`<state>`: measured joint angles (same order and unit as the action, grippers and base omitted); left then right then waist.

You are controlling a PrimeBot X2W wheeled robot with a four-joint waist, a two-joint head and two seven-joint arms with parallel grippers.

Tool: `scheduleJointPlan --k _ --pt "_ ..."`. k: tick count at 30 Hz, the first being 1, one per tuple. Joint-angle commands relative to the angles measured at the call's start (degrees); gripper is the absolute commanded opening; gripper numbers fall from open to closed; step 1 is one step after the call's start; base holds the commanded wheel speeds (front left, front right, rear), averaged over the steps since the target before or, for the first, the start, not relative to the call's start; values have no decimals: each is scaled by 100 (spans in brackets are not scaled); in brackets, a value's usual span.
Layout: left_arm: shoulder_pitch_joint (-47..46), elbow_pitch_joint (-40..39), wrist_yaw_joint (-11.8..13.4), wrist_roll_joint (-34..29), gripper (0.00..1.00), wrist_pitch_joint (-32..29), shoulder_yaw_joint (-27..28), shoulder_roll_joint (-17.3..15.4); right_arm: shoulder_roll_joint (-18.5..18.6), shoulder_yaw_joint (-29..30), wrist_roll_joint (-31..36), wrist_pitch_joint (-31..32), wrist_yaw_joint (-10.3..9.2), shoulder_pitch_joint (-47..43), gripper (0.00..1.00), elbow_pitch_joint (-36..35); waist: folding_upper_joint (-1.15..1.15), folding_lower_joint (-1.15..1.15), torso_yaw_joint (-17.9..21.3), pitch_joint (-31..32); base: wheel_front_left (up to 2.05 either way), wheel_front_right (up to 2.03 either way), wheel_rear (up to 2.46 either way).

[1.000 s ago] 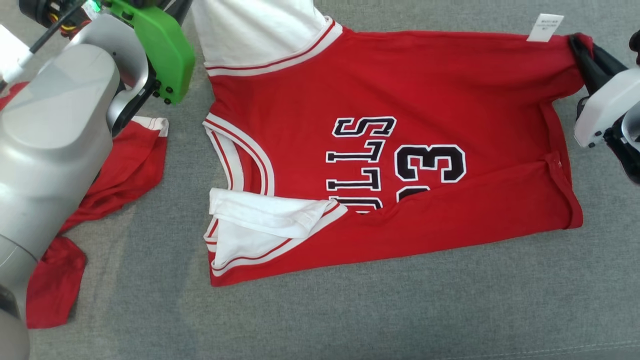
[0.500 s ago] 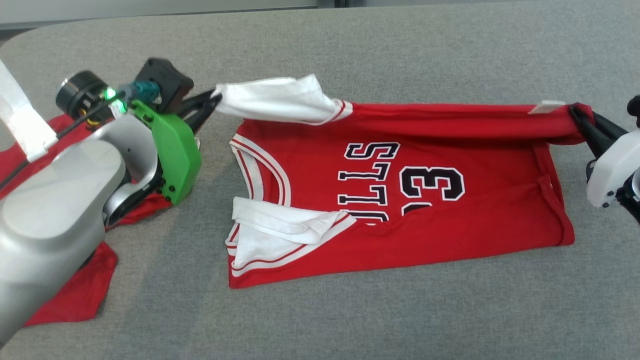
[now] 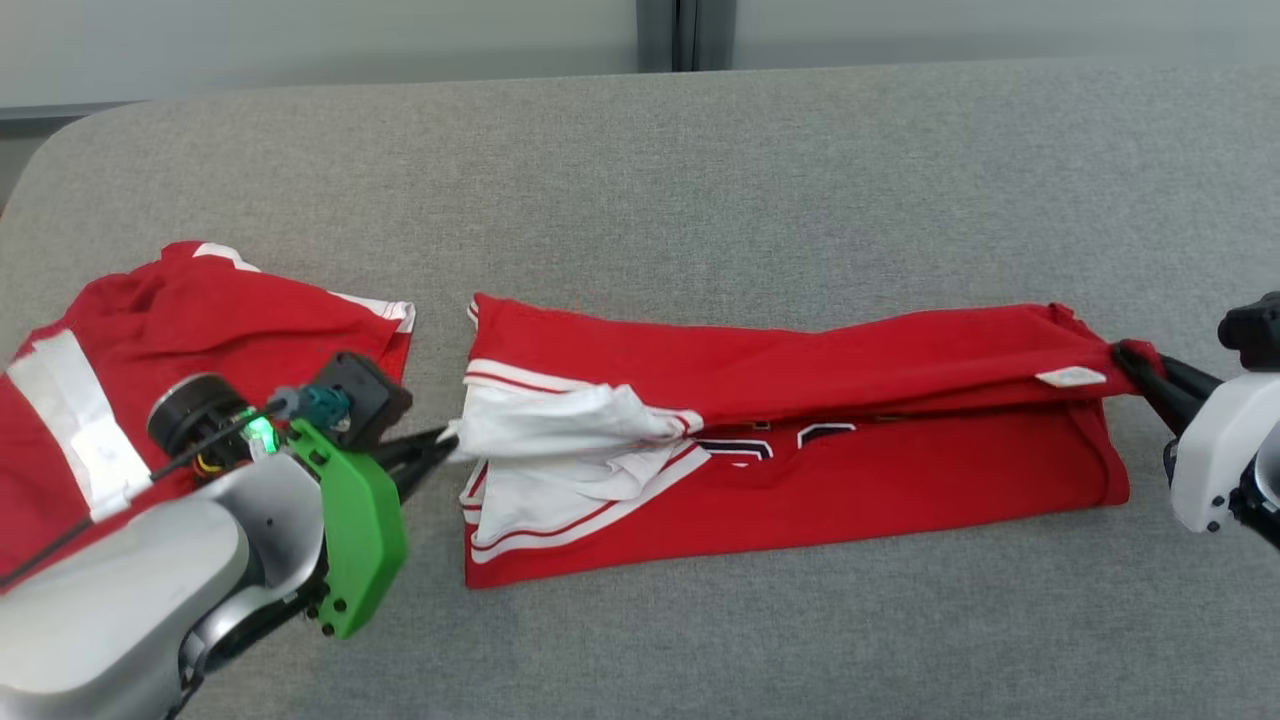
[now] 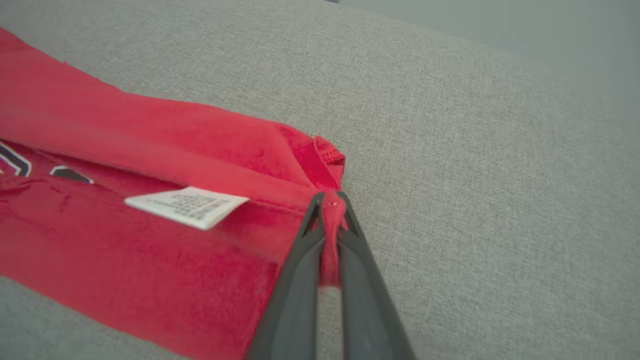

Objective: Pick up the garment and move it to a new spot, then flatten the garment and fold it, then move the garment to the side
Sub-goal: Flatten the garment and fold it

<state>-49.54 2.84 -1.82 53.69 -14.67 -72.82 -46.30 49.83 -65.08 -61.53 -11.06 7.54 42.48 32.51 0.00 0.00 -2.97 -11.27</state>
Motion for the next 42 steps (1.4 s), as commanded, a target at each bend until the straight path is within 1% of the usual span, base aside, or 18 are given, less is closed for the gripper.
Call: scheduleJointPlan --k 1,9,16,23,24,25,26,28,29,33,35,37,40,42 --pt "180 -98 19 -23 0 -82 -12 -79 74 -69 -45 29 -10 -118 0 -23 0 0 25 46 0 0 0" --pt "628 -467 -79 15 0 -512 -38 -150 241 -433 -343 306 -10 -202 0 -276 0 0 81 113 0 0 0" --pt "841 -500 -152 101 0 -858 -46 -171 321 -628 -528 568 -9 -174 0 -544 0 0 123 145 0 0 0" --pt "941 -363 -172 59 0 -868 -48 14 403 -751 -607 862 -9 -232 0 -700 0 0 140 110 0 0 0" --pt "943 -333 -171 53 15 -853 -49 33 424 -757 -570 877 -10 -218 4 -673 0 0 143 103 0 0 0" --pt "953 -315 -170 59 35 -859 -48 54 425 -763 -497 842 -9 -181 89 -684 0 0 146 97 0 0 0" --pt "970 -298 -162 73 48 -876 -49 78 417 -773 -515 843 -9 -179 100 -688 0 0 150 90 0 0 0" --pt "986 -264 -162 54 98 -889 -49 105 428 -783 -614 907 -9 -213 100 -707 0 0 156 89 0 0 0" --pt "989 -250 -155 39 100 -890 -50 117 452 -786 -608 922 -9 -198 100 -714 0 0 160 91 0 0 0" --pt "991 -160 -49 88 100 -799 15 148 539 -801 -699 1071 -9 -154 100 -662 0 0 173 126 0 0 0" --pt "976 -114 0 94 100 -690 85 166 632 -801 -593 1161 -10 -102 100 -519 0 0 173 153 0 0 0" --pt "977 -92 63 122 100 -539 181 179 605 -771 -582 1180 -9 -30 100 -463 0 0 187 188 0 0 0" --pt "966 13 340 168 100 -136 471 218 575 -621 -665 1080 -9 76 100 -424 0 0 221 230 0 0 0" --pt "977 104 583 242 100 246 743 317 563 -525 -699 978 -9 113 100 -404 0 0 233 255 0 0 0"
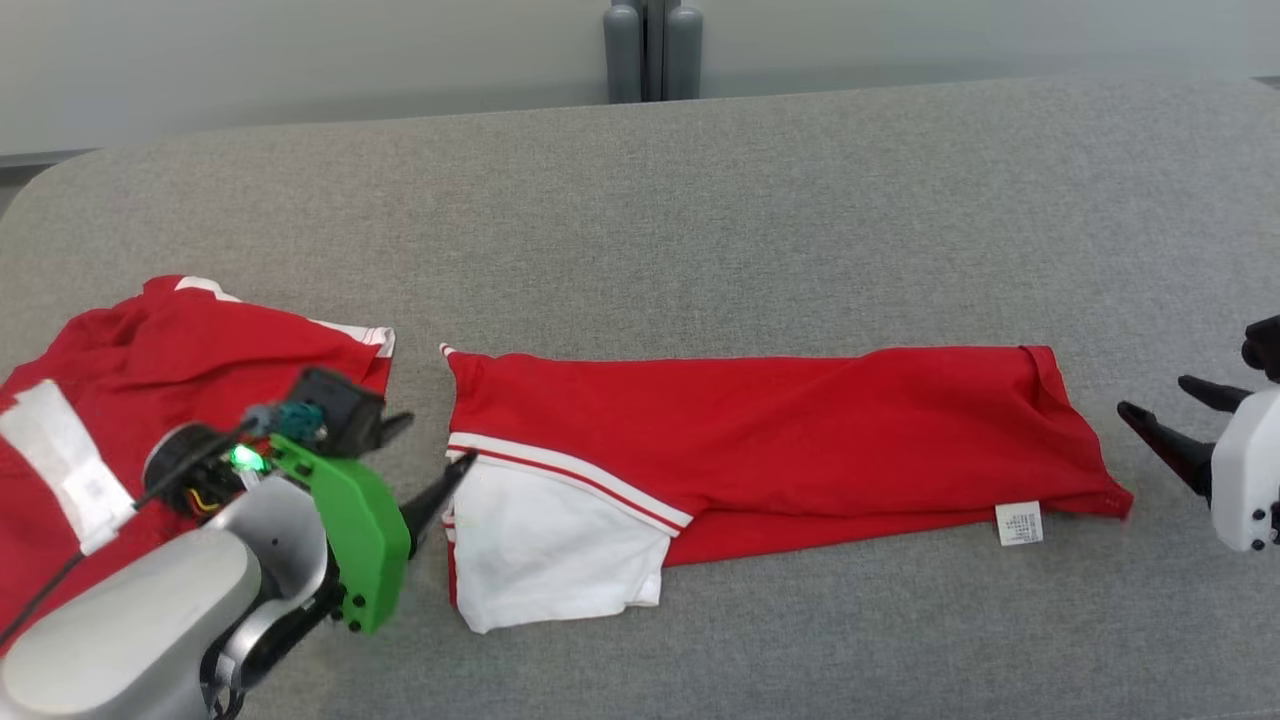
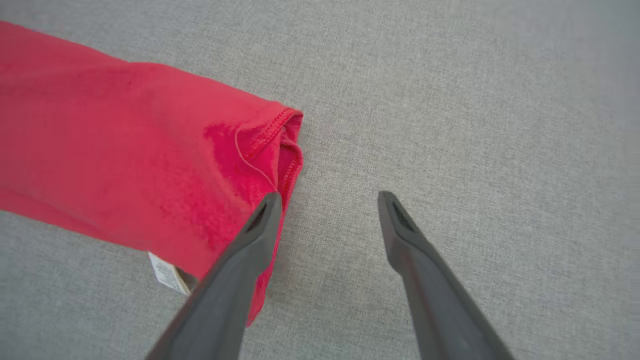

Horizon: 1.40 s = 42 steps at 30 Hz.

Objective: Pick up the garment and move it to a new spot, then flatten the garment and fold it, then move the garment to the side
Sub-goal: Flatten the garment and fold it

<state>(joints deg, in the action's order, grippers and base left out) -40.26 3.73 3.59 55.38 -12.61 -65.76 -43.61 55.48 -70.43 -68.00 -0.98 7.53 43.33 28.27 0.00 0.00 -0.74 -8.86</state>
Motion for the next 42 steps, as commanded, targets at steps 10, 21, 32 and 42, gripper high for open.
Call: scheduleJointPlan --k 10,21,32,42 --pt "389 537 942 279 100 2455 1364 731 -483 902 28 -1289 -7 -32 100 100 0 0 115 120 0 0 0" --pt "1974 209 965 -1549 100 2778 3926 2103 -2008 4228 1836 -1419 -5 -1633 100 -625 0 0 180 113 0 0 0" --pt "3373 95 -148 -3669 100 2781 5409 3557 -3570 6000 3547 -1421 -4 -3295 100 -1482 0 0 73 95 0 0 0" --pt "3396 333 -844 -4268 100 2780 5855 4011 -3819 6446 3932 -1422 -5 -3460 100 -1103 0 0 -73 -10 0 0 0"
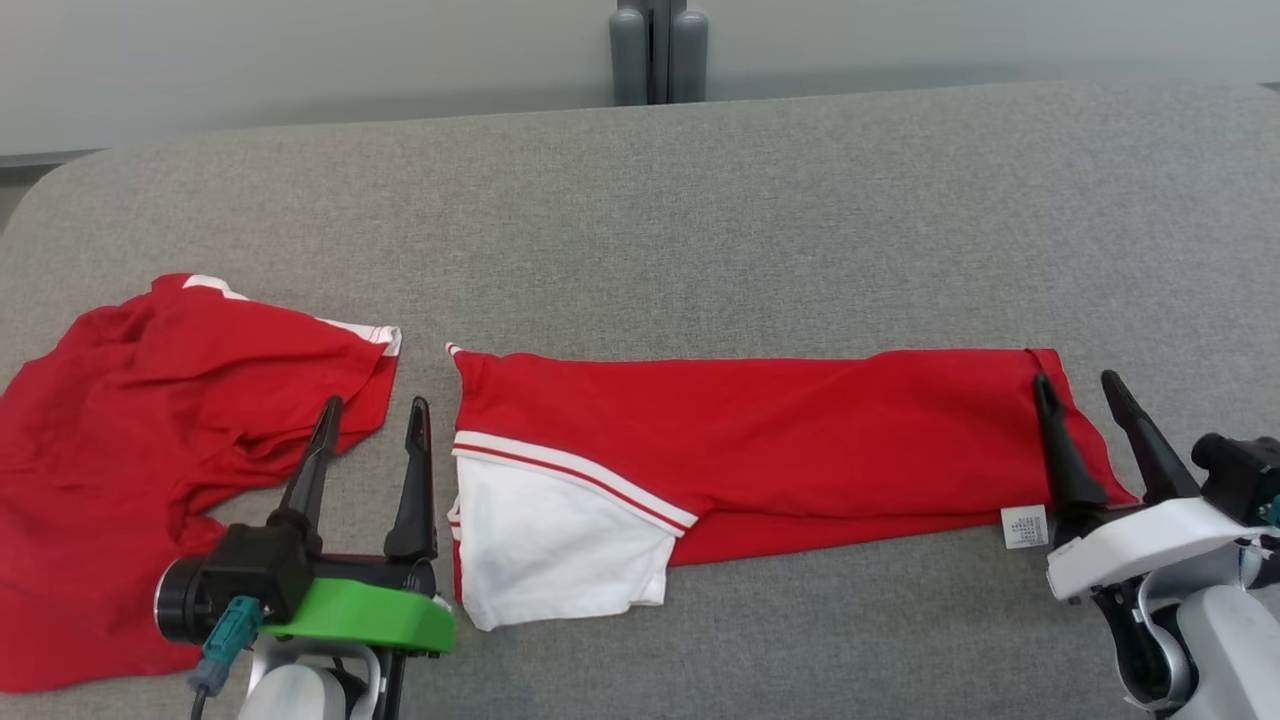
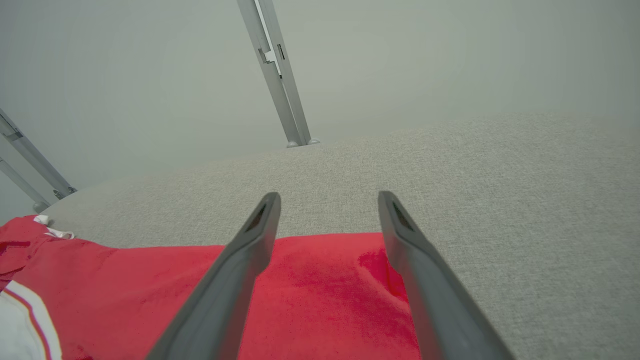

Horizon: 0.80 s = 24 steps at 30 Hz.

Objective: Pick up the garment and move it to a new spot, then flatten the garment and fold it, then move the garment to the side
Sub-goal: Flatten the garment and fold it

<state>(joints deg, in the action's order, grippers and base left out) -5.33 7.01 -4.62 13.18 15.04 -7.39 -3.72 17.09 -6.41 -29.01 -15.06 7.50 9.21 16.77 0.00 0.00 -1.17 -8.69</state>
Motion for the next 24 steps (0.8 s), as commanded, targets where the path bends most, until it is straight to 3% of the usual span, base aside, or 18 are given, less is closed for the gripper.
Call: scheduleJointPlan --k 1,10,16,24 --pt "-133 17 -49 -80 100 16 18 29 14 92 89 -14 -2 -16 100 178 0 0 -43 -39 0 0 0" --pt "-236 98 -189 -201 100 17 49 77 -217 628 521 -15 -1 403 100 1579 0 0 -131 -214 0 0 0" --pt "-314 153 -234 -270 100 17 27 78 -377 839 385 -15 -1 612 100 2187 0 0 -189 -298 0 0 0" --pt "-333 194 -240 -198 100 17 -10 80 -419 514 128 -2 -1 712 100 2568 0 0 -226 -304 0 0 0"
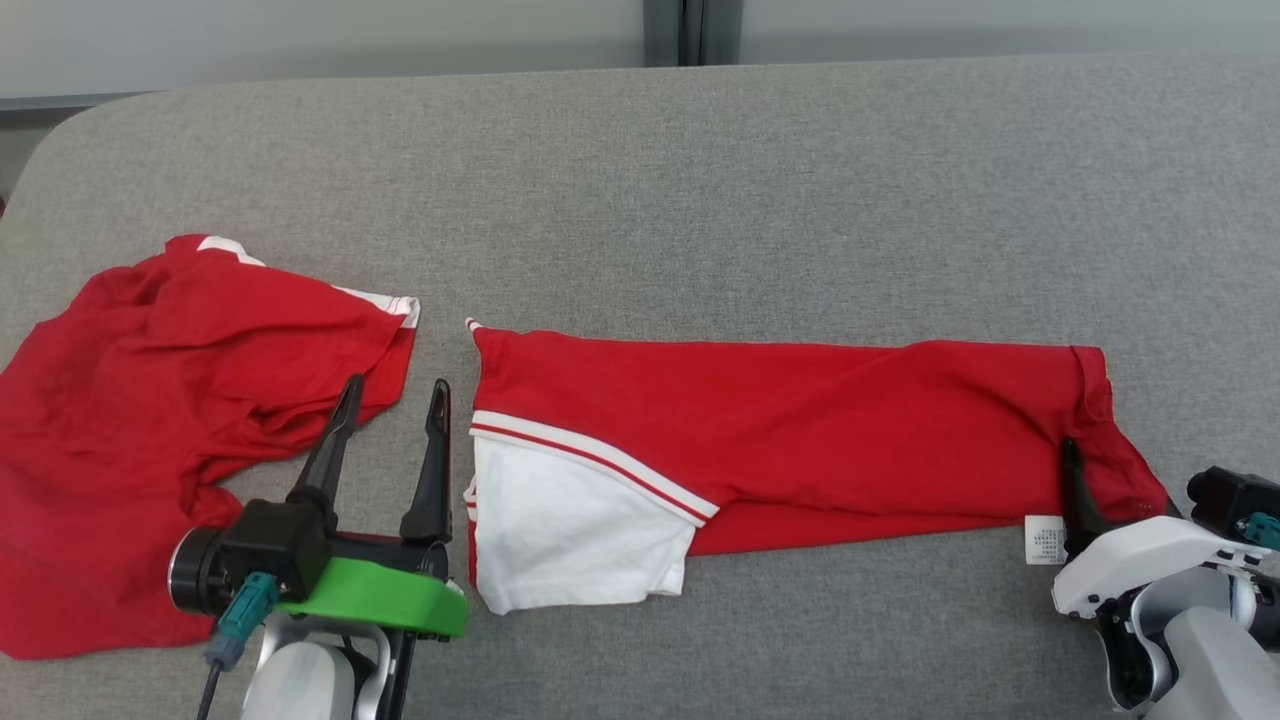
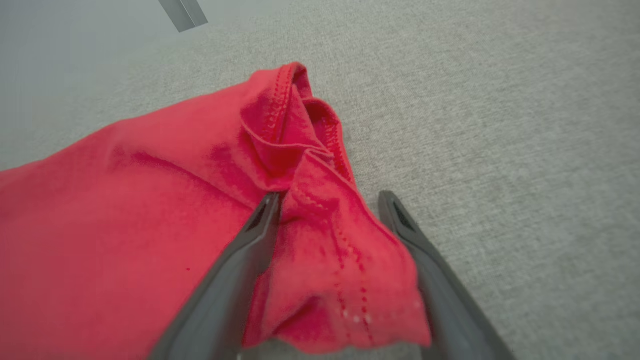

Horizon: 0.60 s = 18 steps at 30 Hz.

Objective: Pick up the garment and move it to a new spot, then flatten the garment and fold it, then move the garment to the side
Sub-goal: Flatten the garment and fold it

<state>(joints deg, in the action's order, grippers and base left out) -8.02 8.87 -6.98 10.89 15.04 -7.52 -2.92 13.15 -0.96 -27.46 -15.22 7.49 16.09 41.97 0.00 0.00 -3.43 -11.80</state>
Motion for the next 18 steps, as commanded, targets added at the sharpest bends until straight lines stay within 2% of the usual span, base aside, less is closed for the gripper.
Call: scheduleJointPlan --k 1,3,4,5,6,12,18 --pt "-52 15 -5 35 100 17 2 0 -26 -59 -56 15 0 26 100 67 0 0 -1 15 0 0 0" --pt "-27 31 -6 55 100 17 4 0 -34 -151 -133 15 0 29 100 112 0 0 1 34 0 0 0" --pt "-13 40 -7 61 100 17 2 0 -31 -208 -182 16 0 30 91 141 0 0 3 46 0 0 0" --pt "-5 47 -8 66 100 17 0 0 -19 -249 -213 16 0 29 36 157 0 0 4 57 0 0 0" --pt "16 63 -9 69 100 17 -3 0 22 -325 -281 16 0 39 0 175 0 0 11 82 0 0 0" --pt "49 64 -8 82 100 17 -18 0 219 -267 -391 9 -5 77 0 84 0 0 31 119 0 0 0" --pt "39 45 17 83 100 17 -38 0 548 235 -317 7 -5 134 0 222 0 0 43 95 0 0 0"
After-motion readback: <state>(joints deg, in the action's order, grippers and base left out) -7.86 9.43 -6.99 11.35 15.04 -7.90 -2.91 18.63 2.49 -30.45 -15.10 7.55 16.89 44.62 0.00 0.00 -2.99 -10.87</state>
